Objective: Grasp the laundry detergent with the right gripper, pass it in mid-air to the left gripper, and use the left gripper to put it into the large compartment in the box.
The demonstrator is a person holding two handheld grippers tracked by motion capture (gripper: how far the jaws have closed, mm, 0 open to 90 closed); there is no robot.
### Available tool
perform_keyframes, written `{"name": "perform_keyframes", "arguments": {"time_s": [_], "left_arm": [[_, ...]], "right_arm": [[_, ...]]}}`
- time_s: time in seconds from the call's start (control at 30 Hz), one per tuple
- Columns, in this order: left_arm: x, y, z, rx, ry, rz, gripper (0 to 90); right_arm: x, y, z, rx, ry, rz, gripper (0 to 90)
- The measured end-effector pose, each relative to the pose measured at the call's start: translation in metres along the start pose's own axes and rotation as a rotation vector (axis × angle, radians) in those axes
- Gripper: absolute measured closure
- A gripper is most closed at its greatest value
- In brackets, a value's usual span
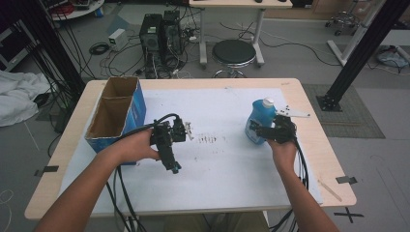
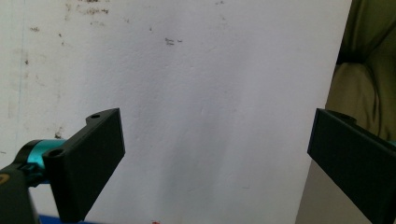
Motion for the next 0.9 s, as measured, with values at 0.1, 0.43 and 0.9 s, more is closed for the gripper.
{"name": "perform_keyframes", "arguments": {"time_s": [0.1,0.43,0.9], "left_arm": [[-0.0002,0.0001,-0.0001,0.001,0.000,-0.001,3.9],[-0.0006,0.0014,-0.0009,0.005,0.002,-0.004,3.9],[-0.0003,0.0024,-0.0023,0.005,-0.002,-0.006,3.9]], "right_arm": [[0.0001,-0.0005,-0.0012,-0.011,-0.008,0.000,25.3],[0.0018,0.0006,0.0014,-0.005,-0.015,-0.008,29.9],[0.0004,0.0006,0.0016,-0.003,-0.043,0.001,42.5]]}}
Point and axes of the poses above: each handheld gripper's, and its own axes: y roughly forward along the jaws, x roughly out of its underside, z roughly to its right, the point moved 9 cm from there along y, roughly forward along the jaws, and after that the axes turned 8 degrees about z, right-handed, at the moved point
